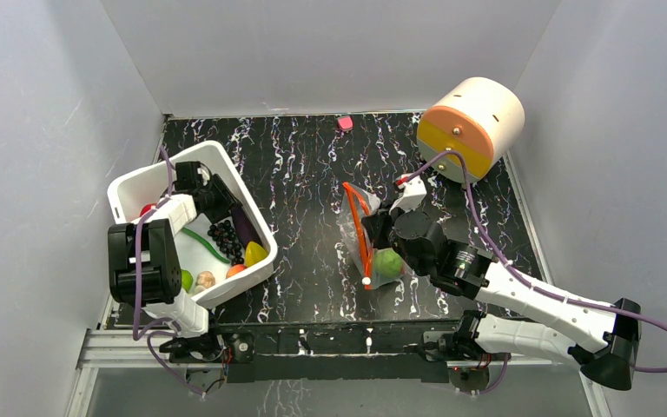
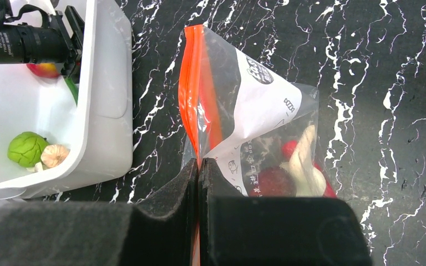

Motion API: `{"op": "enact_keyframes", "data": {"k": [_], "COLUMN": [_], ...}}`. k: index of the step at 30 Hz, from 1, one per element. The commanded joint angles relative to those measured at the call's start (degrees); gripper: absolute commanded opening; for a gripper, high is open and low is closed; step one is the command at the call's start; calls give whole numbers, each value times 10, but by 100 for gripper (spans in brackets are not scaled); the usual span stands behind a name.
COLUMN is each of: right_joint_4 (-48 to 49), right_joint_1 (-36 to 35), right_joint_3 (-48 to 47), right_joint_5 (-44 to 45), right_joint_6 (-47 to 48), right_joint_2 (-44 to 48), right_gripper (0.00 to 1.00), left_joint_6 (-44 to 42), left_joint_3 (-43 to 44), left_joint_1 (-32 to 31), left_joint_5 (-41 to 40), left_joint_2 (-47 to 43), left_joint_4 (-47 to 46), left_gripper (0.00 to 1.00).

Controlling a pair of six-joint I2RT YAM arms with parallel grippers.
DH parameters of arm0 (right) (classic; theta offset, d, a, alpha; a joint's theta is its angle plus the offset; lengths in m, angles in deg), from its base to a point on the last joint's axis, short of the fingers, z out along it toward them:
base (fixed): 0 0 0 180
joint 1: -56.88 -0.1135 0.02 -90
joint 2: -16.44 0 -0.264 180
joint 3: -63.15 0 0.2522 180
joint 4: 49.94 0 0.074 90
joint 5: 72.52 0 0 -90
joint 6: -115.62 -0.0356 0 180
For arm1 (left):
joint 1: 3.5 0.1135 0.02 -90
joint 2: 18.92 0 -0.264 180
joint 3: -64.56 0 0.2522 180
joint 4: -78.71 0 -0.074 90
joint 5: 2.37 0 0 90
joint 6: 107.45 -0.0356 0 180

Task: Place the food in the zip-top bag and seal the zipper
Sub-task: Pick up the fake vegetable from the bin.

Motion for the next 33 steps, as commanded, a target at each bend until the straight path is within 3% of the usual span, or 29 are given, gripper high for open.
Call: {"op": "enact_keyframes", "data": {"k": [1,7,12,33], "right_joint_4": [32,28,25,37], "right_joint_1": [1,0,0,0], "right_joint_3": [-14,-15,-16,-37], "right_joint_5": [-1,-3,-3,-42], "right_joint_6": [-1,-4,-11,-51], "right_joint_2": [11,15,20,-13], "right_gripper": [0,0,0,0], "left_joint_6": [-7,-18,-25,-72], "left_joint_3": [20,28,34,73], "left_joint_1": [3,3,3,3], "left_joint_5": [3,-17,-38,-152], "left_joint_2": [13,8,-12,-226], "left_joint_4": [3,32,66,186], "left_gripper": [45,25,17,11]}}
